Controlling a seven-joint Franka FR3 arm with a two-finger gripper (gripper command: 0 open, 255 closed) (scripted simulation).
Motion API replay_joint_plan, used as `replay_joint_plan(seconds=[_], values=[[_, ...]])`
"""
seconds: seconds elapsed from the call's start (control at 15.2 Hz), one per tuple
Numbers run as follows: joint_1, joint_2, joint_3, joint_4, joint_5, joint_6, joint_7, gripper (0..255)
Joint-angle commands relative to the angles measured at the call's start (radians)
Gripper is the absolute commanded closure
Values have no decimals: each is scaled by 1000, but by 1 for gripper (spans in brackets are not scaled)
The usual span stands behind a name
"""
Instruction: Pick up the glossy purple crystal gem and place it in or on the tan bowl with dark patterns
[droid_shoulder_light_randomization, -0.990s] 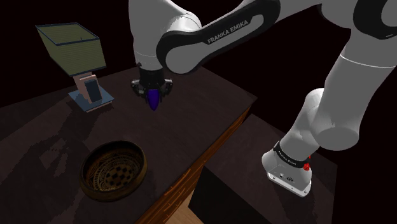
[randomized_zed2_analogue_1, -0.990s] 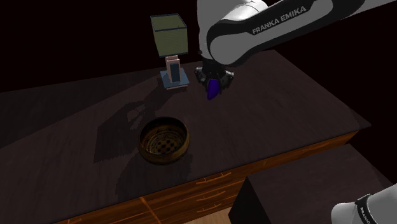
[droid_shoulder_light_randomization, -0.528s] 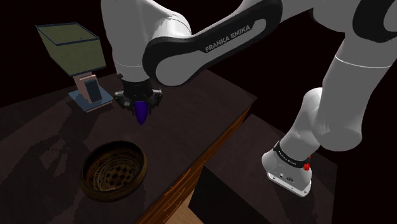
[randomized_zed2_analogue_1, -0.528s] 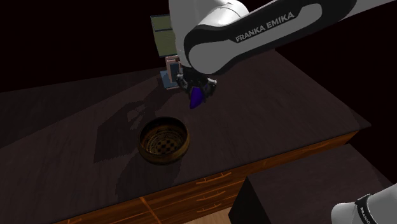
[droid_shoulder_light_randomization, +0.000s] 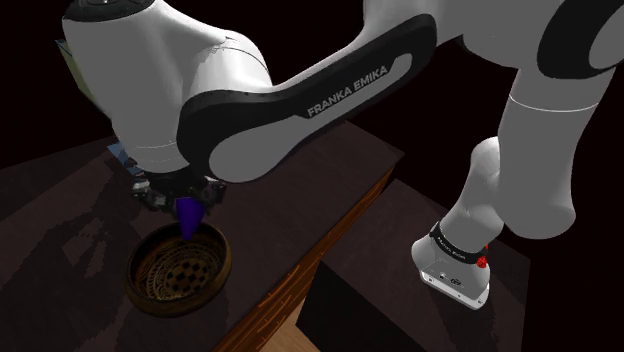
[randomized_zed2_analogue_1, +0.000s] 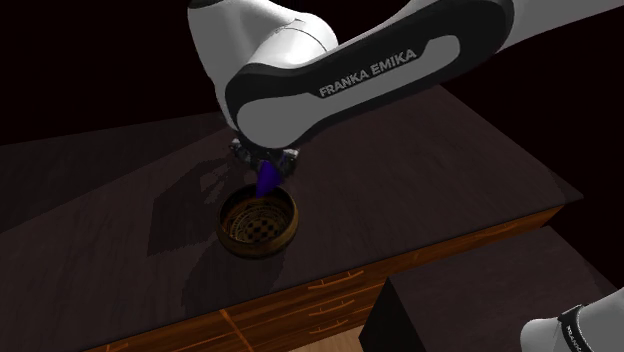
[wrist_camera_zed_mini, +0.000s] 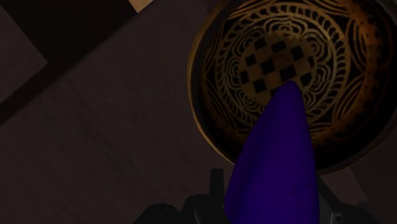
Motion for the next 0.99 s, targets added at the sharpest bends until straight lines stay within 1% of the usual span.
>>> replay_joint_plan(seconds=[0.0, 0.13, 0.92], values=[[36, 44, 7, 65, -13, -31, 38, 255], [81, 97, 13, 144, -28, -66, 79, 255], [87, 162, -5, 78, -63, 58, 114, 255]])
